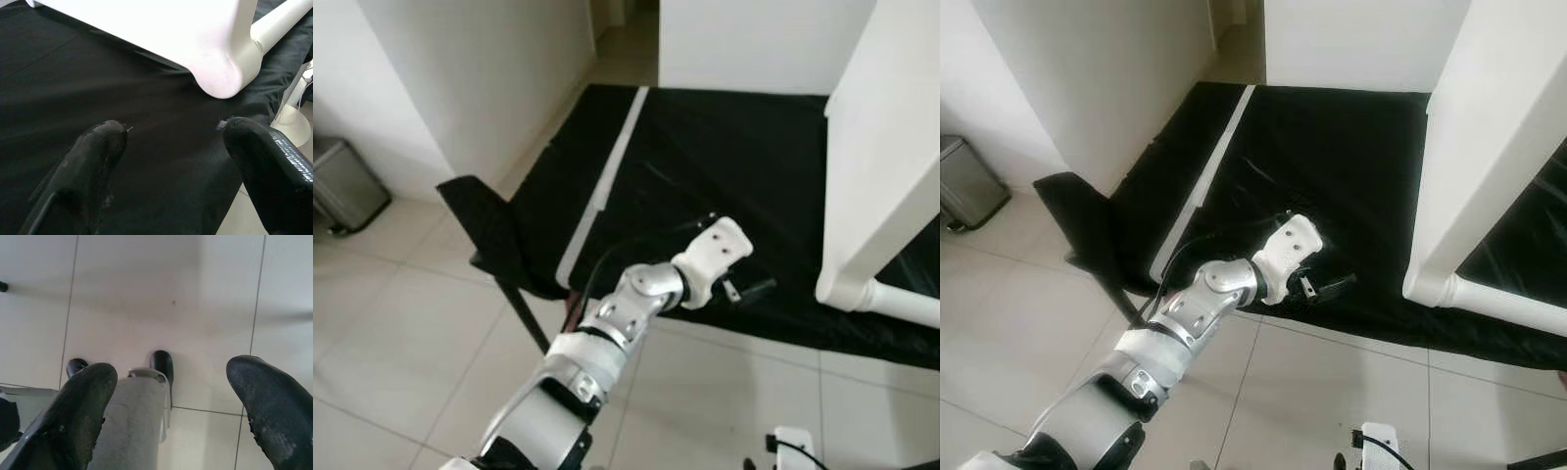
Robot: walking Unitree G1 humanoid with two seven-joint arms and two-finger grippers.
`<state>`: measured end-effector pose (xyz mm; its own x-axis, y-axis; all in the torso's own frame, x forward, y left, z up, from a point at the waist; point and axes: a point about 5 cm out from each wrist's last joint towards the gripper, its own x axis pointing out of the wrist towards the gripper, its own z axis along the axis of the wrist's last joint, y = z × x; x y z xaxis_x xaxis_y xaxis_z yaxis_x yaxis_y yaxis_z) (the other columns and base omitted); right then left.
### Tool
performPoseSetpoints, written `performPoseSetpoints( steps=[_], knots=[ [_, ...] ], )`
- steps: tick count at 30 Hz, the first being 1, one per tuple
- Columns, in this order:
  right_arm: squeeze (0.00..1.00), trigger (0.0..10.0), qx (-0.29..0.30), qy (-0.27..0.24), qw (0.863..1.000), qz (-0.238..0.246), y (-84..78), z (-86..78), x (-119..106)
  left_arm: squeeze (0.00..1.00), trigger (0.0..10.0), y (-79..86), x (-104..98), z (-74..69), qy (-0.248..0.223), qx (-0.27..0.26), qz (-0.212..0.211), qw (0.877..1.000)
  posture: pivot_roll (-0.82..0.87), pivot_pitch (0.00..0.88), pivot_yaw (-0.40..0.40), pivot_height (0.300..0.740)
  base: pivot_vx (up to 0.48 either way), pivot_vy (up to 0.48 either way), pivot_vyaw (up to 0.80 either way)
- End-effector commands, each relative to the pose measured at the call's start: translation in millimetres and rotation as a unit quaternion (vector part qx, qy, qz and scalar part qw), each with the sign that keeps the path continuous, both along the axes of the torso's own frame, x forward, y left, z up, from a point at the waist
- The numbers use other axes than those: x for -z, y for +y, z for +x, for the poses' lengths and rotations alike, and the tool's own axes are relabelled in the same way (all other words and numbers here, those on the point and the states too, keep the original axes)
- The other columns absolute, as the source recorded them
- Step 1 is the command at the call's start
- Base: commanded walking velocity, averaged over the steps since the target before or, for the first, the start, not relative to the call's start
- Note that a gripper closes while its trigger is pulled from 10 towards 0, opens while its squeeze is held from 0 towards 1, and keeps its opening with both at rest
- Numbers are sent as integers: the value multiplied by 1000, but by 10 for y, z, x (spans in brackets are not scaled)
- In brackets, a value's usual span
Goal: Building children table
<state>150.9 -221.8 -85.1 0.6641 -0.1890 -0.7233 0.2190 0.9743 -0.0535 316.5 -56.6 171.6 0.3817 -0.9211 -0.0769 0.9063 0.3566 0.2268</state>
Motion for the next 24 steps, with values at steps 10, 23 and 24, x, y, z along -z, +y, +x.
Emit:
performPoseSetpoints(
  steps=[10,23,24],
  knots=[
    [0,10000,5,73,997,1,24,-303,141,0,10000,-230,-209,-128,17,-2,-93,996,-26,67,110,740,0,0,0],
    [0,10000,1,98,995,-1,10,-353,165,0,10000,739,28,353,46,-223,-151,962,-1,10,57,740,0,0,0],
    [0,10000,1,98,995,-1,10,-353,165,0,10000,739,28,353,46,-223,-151,962,-1,10,57,740,0,0,0]
  ],
)
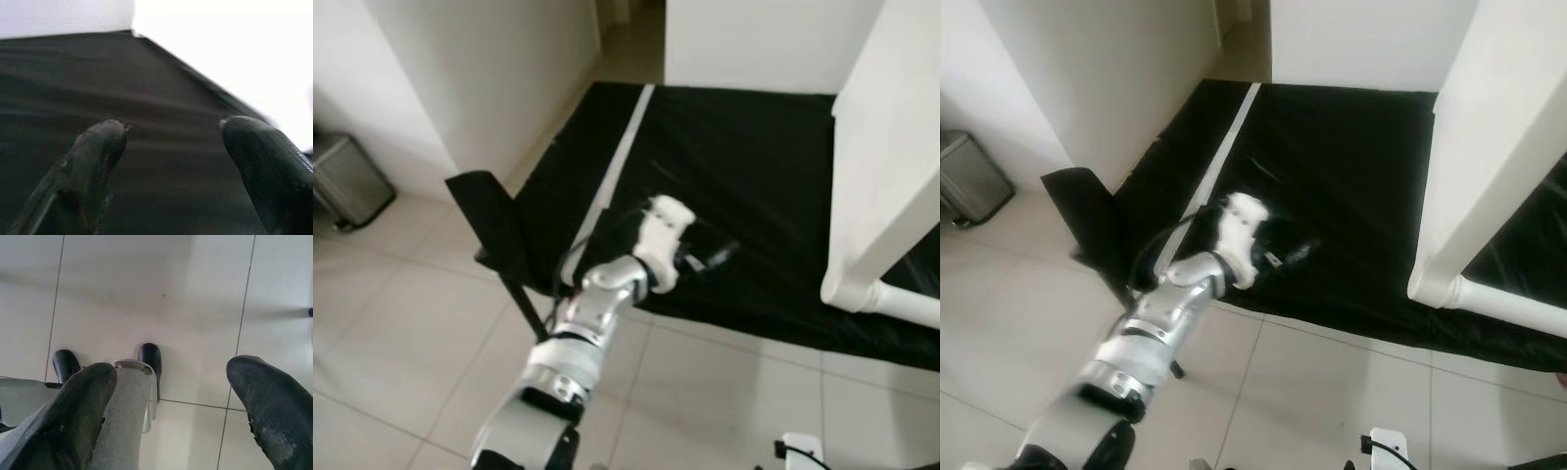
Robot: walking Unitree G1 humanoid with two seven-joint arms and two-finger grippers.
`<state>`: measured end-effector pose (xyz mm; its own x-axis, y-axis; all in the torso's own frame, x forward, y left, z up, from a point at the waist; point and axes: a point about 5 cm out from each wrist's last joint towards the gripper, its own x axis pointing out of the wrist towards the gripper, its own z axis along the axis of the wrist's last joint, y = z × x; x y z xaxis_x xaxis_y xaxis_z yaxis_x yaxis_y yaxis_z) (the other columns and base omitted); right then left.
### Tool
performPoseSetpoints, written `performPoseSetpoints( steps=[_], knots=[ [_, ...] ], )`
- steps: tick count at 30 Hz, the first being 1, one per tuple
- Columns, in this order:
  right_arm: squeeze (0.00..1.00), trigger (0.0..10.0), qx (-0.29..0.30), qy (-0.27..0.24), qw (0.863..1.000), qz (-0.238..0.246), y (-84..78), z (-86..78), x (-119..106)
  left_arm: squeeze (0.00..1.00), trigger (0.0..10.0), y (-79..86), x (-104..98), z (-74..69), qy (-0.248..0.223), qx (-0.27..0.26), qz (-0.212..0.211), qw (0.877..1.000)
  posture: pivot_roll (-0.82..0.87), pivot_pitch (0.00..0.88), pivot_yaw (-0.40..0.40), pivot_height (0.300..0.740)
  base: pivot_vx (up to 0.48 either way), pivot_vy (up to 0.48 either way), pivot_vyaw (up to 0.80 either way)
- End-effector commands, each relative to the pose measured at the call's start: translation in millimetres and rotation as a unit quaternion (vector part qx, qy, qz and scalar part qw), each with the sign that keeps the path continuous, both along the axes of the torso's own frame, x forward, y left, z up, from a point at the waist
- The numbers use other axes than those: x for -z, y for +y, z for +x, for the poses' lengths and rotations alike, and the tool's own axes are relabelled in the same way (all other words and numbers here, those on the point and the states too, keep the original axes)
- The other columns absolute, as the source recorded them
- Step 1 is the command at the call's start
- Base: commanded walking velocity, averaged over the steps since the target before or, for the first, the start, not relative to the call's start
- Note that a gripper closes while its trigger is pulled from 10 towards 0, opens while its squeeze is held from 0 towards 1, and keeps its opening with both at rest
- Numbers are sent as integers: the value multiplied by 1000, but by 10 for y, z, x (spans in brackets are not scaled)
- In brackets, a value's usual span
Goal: Building children table
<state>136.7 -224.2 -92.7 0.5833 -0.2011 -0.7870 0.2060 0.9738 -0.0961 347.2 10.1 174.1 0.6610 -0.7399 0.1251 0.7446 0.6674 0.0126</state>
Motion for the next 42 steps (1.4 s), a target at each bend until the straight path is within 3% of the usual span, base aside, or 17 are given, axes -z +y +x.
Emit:
performPoseSetpoints(
  steps=[1,5,7,8,9,11,15,22,27,31,37,42],
  knots=[
    [0,10000,9,45,999,14,33,-205,89,0,10000,128,70,72,24,-77,-19,997,7,0,44,740,0,0,0],
    [0,10000,10,45,999,21,31,-181,84,0,10000,188,74,108,43,-98,-56,993,16,0,17,740,0,0,0],
    [0,10000,-17,55,998,11,52,-157,86,0,10000,221,122,135,22,-129,-18,991,12,0,26,740,0,0,0],
    [0,10000,-17,55,998,11,52,-157,86,0,10000,221,122,135,22,-129,-18,991,12,0,26,740,0,0,0],
    [0,10000,-24,58,998,7,68,-138,85,0,10000,306,147,165,40,-159,-47,985,15,0,30,740,0,0,0],
    [0,10000,-22,57,998,6,70,-130,83,0,10000,341,164,175,53,-169,-63,982,15,0,30,740,0,0,0],
    [0,10000,-17,54,998,-14,52,-106,71,0,10000,439,322,140,62,-191,-56,978,13,0,41,740,0,0,0],
    [0,10000,-5,58,998,-5,66,-103,77,0,10000,575,470,90,62,-209,-53,975,11,0,50,740,0,0,0],
    [0,10000,-40,79,996,-15,118,-126,100,0,10000,760,528,150,74,-242,-43,966,21,0,45,740,0,0,0],
    [0,10000,-45,77,996,-20,149,-125,103,0,10000,737,480,175,56,-232,-16,971,39,0,31,740,0,0,0],
    [0,10000,-53,60,996,-26,174,-69,83,0,10000,566,478,98,38,-197,-12,980,37,0,33,740,0,0,0],
    [0,10000,-46,37,998,-31,139,12,42,0,10000,529,494,69,36,-188,-13,981,31,0,40,740,0,0,0]
  ],
)
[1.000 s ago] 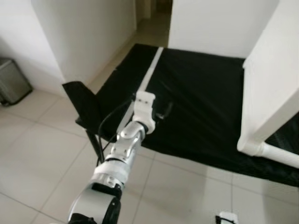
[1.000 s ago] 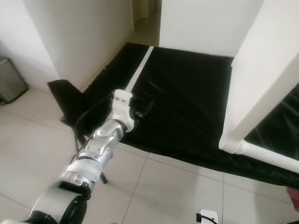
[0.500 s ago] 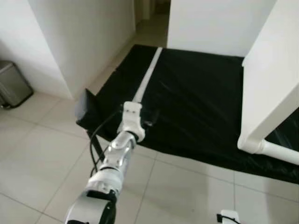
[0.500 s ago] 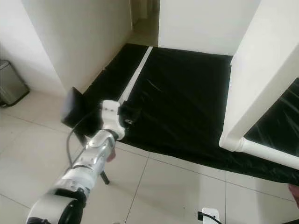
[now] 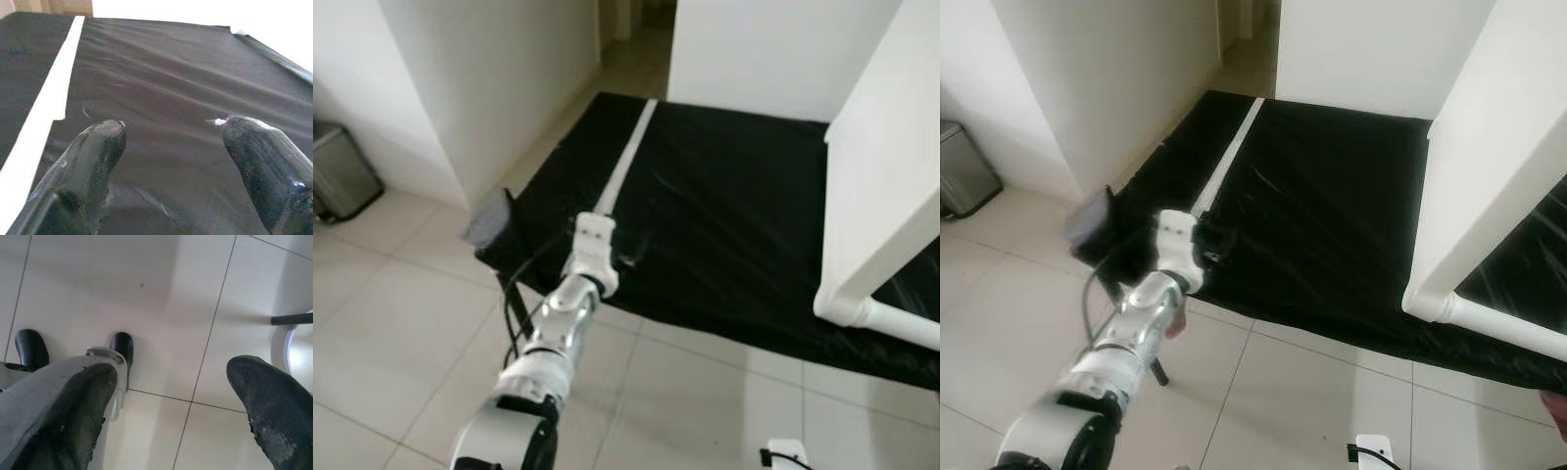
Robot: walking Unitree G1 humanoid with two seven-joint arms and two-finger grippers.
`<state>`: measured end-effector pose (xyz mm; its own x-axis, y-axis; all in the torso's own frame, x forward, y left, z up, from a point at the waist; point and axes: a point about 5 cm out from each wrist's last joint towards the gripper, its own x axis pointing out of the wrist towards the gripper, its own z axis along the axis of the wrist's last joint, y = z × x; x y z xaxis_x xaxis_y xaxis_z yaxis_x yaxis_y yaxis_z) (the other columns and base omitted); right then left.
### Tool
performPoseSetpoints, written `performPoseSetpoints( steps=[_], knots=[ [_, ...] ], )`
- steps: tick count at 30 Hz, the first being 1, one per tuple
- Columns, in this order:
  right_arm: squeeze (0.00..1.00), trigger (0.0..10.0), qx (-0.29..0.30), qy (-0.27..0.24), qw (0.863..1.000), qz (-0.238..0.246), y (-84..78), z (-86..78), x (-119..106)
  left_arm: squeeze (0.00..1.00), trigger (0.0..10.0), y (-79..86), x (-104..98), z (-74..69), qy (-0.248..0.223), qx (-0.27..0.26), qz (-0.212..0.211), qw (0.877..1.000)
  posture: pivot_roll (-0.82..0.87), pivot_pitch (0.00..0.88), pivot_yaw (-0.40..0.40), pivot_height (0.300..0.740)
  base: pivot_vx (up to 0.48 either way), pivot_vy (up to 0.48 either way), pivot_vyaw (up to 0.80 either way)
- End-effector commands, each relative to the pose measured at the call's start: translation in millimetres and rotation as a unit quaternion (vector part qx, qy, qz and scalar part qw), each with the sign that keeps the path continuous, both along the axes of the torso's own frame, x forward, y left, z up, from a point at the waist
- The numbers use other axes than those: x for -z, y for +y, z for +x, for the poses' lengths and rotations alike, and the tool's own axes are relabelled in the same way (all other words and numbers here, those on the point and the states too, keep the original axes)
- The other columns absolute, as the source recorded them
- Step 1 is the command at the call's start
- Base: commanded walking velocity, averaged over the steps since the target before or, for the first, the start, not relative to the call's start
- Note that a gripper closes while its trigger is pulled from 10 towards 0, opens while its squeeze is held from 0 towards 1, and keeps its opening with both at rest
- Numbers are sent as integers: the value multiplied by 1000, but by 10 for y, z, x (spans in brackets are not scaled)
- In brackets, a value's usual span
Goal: Building children table
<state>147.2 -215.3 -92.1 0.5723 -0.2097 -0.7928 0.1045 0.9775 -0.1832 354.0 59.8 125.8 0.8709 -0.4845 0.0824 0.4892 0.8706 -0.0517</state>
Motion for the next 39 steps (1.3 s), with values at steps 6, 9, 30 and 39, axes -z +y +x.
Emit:
performPoseSetpoints(
  steps=[6,9,30,39],
  knots=[
    [0,10000,4,-116,993,8,41,280,-179,0,10000,0,22,-17,-10,-9,18,1000,23,0,51,740,0,0,0],
    [0,10000,4,-213,977,2,93,384,-341,0,10000,28,19,-3,-4,-6,17,1000,-1,19,89,740,0,0,0],
    [0,10000,-11,-451,889,-74,128,150,-1276,0,10000,10,56,-43,-8,38,54,998,-63,81,154,740,0,0,0],
    [0,10000,-57,-464,881,-74,283,24,-1455,0,10000,66,51,-50,-25,34,77,996,-52,89,126,740,0,0,0]
  ],
)
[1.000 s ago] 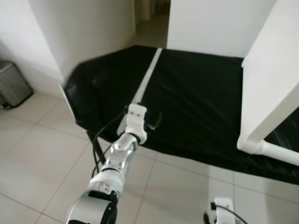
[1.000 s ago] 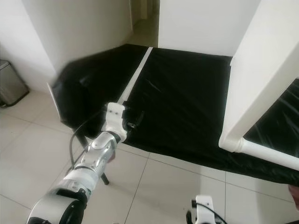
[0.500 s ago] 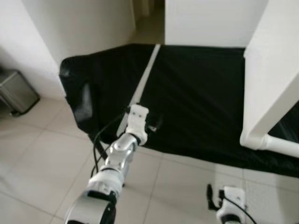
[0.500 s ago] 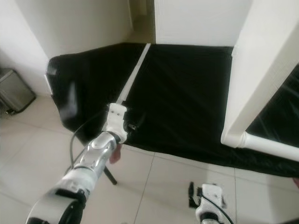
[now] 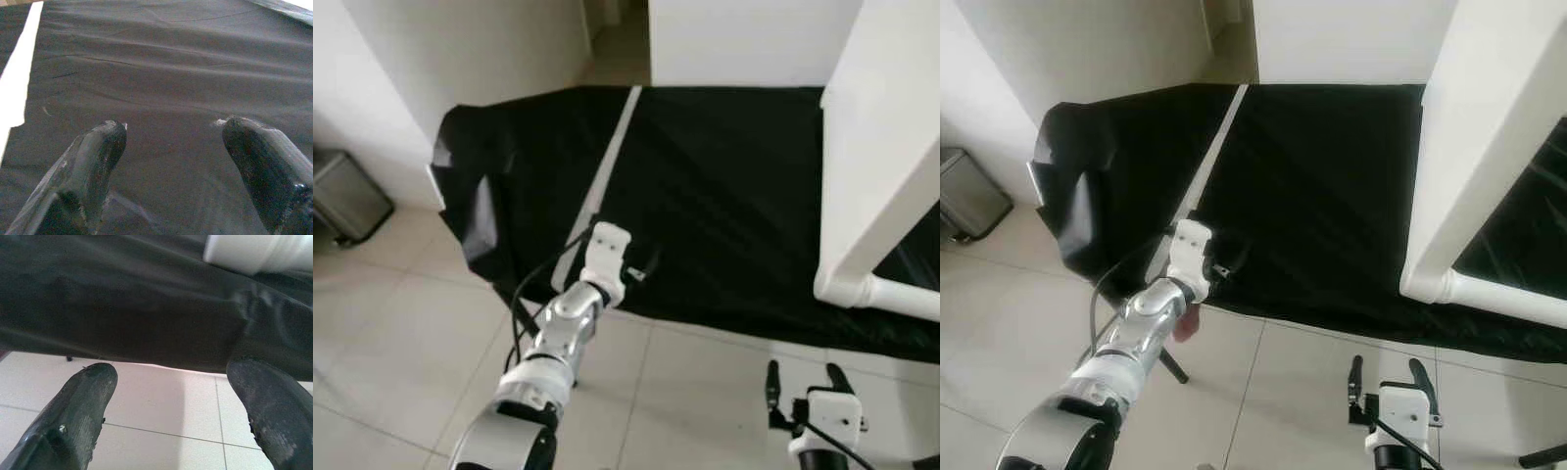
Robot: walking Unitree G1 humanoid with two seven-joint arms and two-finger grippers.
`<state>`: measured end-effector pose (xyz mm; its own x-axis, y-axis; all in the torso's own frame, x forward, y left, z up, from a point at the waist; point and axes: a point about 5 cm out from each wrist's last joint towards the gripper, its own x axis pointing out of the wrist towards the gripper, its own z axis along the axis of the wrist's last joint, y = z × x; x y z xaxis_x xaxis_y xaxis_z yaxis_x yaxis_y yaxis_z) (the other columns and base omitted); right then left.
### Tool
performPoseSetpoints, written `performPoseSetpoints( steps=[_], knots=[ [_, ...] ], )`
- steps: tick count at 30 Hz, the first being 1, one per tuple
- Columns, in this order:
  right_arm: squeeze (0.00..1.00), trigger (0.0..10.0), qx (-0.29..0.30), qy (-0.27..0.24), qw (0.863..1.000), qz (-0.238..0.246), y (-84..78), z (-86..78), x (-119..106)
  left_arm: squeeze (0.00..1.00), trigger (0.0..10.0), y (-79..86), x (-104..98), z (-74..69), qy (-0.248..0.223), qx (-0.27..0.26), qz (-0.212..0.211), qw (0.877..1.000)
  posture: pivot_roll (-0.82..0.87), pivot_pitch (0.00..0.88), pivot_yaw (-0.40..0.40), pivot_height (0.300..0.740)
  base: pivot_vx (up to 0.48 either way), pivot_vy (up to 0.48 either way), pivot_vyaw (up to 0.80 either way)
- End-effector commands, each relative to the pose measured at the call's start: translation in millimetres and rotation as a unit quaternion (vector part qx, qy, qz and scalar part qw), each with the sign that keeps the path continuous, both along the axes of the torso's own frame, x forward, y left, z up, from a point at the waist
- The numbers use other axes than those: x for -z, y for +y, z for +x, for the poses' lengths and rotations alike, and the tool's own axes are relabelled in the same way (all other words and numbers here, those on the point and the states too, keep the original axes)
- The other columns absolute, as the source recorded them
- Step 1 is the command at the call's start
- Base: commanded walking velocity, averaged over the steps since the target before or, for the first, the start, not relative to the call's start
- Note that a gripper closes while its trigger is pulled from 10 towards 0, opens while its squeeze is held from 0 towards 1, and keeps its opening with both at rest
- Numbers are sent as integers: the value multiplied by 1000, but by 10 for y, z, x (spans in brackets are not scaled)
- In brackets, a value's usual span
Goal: Building children table
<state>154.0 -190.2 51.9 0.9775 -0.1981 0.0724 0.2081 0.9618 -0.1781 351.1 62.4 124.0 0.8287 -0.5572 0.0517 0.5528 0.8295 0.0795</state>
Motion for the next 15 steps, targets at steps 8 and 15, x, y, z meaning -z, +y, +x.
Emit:
performPoseSetpoints(
  steps=[8,15],
  knots=[
    [0,10000,-41,-22,997,-54,102,-138,-320,0,10000,71,49,-33,-3,-7,8,1000,-62,85,115,740,0,0,0],
    [0,10000,-6,-70,996,-51,84,-8,-574,0,10000,78,20,-15,-5,-9,2,1000,-58,75,100,740,0,0,0]
  ],
)
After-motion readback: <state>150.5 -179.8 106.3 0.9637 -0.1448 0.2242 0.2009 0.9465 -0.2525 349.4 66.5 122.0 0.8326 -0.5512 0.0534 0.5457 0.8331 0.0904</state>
